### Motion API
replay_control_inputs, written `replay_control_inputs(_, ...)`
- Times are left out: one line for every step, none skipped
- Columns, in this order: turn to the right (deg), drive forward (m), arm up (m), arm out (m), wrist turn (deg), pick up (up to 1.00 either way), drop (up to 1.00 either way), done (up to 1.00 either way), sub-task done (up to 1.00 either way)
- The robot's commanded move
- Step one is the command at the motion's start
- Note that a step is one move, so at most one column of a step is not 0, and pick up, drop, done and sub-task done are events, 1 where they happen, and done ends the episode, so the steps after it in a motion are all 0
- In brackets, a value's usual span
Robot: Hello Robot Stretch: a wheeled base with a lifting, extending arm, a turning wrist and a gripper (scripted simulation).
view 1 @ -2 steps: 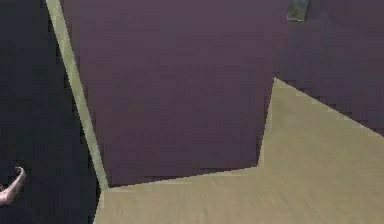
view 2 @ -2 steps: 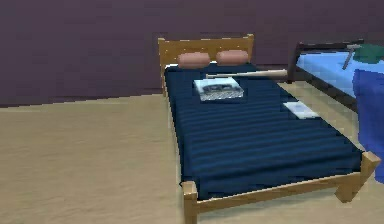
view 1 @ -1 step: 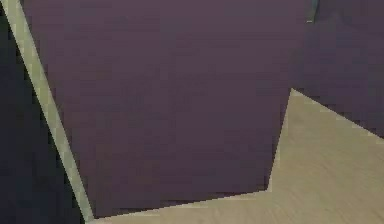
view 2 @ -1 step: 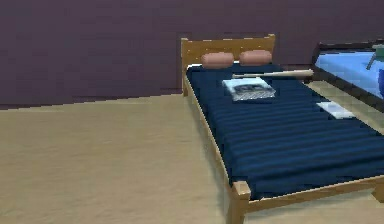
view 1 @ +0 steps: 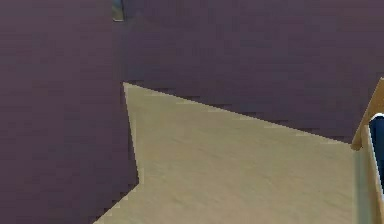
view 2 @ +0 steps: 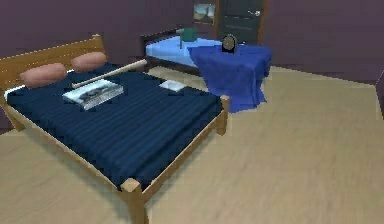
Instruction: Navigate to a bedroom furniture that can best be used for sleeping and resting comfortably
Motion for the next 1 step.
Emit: replay_control_inputs(45.0,0.0,0.0,0.0,0.0,0.0,0.0,0.0,0.0)
